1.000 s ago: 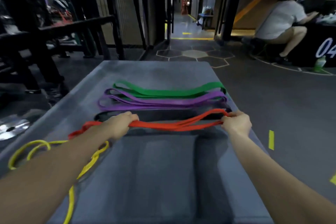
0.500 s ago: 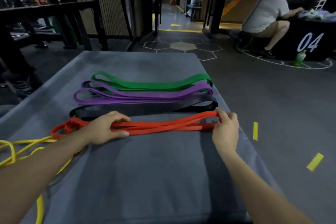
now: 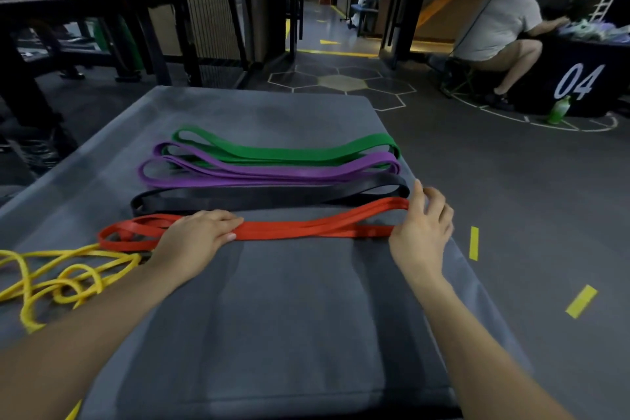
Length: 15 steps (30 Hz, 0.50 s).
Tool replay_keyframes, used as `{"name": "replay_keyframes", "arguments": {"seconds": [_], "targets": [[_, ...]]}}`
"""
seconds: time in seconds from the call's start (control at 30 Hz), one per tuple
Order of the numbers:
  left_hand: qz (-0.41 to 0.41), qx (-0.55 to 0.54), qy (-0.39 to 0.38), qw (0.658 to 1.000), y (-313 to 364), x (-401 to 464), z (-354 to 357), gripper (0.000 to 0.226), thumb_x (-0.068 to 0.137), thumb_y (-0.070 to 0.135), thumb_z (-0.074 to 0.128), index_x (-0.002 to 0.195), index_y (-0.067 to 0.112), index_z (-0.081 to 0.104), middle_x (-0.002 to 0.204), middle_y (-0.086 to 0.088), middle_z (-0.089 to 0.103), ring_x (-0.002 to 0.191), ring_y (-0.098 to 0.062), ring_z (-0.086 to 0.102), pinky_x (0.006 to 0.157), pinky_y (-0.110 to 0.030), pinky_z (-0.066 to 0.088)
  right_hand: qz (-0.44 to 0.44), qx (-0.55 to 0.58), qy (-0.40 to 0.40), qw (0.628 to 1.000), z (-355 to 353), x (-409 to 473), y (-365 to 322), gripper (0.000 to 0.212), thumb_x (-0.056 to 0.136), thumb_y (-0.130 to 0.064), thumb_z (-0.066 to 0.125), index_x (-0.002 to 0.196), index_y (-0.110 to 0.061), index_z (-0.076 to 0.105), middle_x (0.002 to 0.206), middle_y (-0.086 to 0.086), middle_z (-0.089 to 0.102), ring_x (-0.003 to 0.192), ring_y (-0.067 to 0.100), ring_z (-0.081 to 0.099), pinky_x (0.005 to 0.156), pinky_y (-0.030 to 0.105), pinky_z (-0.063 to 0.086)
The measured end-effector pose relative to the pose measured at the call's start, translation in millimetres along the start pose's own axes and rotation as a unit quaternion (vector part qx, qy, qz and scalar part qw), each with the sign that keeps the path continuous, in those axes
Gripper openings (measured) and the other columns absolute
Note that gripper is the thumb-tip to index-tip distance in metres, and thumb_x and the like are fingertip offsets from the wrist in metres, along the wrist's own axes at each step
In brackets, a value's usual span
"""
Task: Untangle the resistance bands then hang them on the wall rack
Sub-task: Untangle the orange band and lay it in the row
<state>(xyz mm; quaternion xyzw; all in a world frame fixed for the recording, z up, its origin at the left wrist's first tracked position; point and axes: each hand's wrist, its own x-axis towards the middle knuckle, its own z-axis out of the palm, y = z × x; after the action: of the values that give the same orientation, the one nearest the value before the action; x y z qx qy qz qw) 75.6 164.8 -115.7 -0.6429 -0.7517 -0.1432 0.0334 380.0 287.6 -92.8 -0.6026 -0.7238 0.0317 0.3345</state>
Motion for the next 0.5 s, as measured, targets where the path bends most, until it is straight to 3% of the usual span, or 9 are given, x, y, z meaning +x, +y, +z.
{"name": "replay_keyframes", "arguments": {"seconds": [0.1, 0.17, 0.23, 0.3, 0.37, 0.43, 0.5], "targets": [[-0.002, 0.009, 0.000, 1.000, 2.8, -1.8, -0.6, 0.036, 0.094, 0.033, 0.049, 0.129, 0.030, 0.054, 0.134, 0.011, 0.053, 0.119, -0.015, 0.050, 0.096, -0.030, 0.038, -0.136, 0.016, 0.065, 0.988, -3.6, -2.2, -33.0, 0.061, 0.066, 0.002, 0.039, 0.126, -0.007, 0.052, 0.127, 0.017, 0.049, 0.112, 0.039, 0.045, 0.095, 0.050, 0.040], [-0.004, 0.008, 0.001, 1.000, 1.9, -2.4, -1.4, 0.035, 0.094, 0.032, 0.049, 0.128, 0.030, 0.055, 0.132, 0.011, 0.055, 0.117, -0.015, 0.052, 0.096, -0.030, 0.039, -0.249, 0.018, 0.021, 0.968, 6.5, -10.2, -58.5, 0.052, 0.068, -0.007, 0.037, 0.113, -0.005, 0.062, 0.114, 0.017, 0.060, 0.100, 0.038, 0.056, 0.086, 0.045, 0.049], [-0.005, -0.005, 0.008, 1.000, 2.1, -3.0, -1.9, 0.033, 0.093, 0.030, 0.052, 0.125, 0.028, 0.059, 0.129, 0.009, 0.058, 0.114, -0.018, 0.055, 0.095, -0.031, 0.040, -0.329, -0.007, -0.058, 0.943, 24.6, -22.8, -73.6, 0.041, 0.071, -0.010, 0.055, 0.110, -0.007, 0.065, 0.112, 0.014, 0.063, 0.098, 0.036, 0.060, 0.089, 0.045, 0.049], [-0.007, -0.016, 0.029, 0.999, 3.3, -4.2, -0.8, 0.031, 0.091, 0.028, 0.056, 0.121, 0.025, 0.063, 0.124, 0.007, 0.062, 0.110, -0.020, 0.058, 0.095, -0.032, 0.042, -0.360, -0.042, -0.128, 0.923, 42.6, -30.3, -77.6, 0.045, 0.071, -0.016, 0.071, 0.116, -0.010, 0.063, 0.115, 0.012, 0.063, 0.103, 0.035, 0.060, 0.098, 0.047, 0.043], [-0.012, -0.026, 0.053, 0.998, 5.5, -5.2, 0.2, 0.028, 0.090, 0.027, 0.057, 0.117, 0.024, 0.065, 0.120, 0.006, 0.065, 0.106, -0.022, 0.060, 0.093, -0.032, 0.043, -0.354, -0.053, -0.163, 0.920, 52.5, -31.7, -78.8, 0.041, 0.078, -0.019, 0.064, 0.119, -0.015, 0.062, 0.113, 0.007, 0.064, 0.101, 0.034, 0.060, 0.099, 0.045, 0.042], [-0.011, -0.027, 0.062, 0.998, 6.5, -3.8, -0.7, 0.027, 0.091, 0.028, 0.056, 0.116, 0.024, 0.066, 0.118, 0.006, 0.065, 0.106, -0.021, 0.061, 0.092, -0.032, 0.044, -0.348, -0.059, -0.146, 0.924, 57.9, -29.7, -80.0, 0.034, 0.075, -0.020, 0.061, 0.108, -0.020, 0.069, 0.099, 0.002, 0.067, 0.085, 0.031, 0.064, 0.077, 0.038, 0.052], [-0.002, -0.007, 0.055, 0.998, 6.5, -2.1, -4.6, 0.029, 0.092, 0.032, 0.053, 0.119, 0.026, 0.064, 0.121, 0.007, 0.063, 0.110, -0.019, 0.059, 0.094, -0.032, 0.041, -0.339, -0.062, -0.140, 0.928, 60.7, -29.5, -80.9, 0.030, 0.070, -0.018, 0.069, 0.100, -0.022, 0.071, 0.091, 0.000, 0.068, 0.076, 0.030, 0.063, 0.059, 0.033, 0.051]]}}
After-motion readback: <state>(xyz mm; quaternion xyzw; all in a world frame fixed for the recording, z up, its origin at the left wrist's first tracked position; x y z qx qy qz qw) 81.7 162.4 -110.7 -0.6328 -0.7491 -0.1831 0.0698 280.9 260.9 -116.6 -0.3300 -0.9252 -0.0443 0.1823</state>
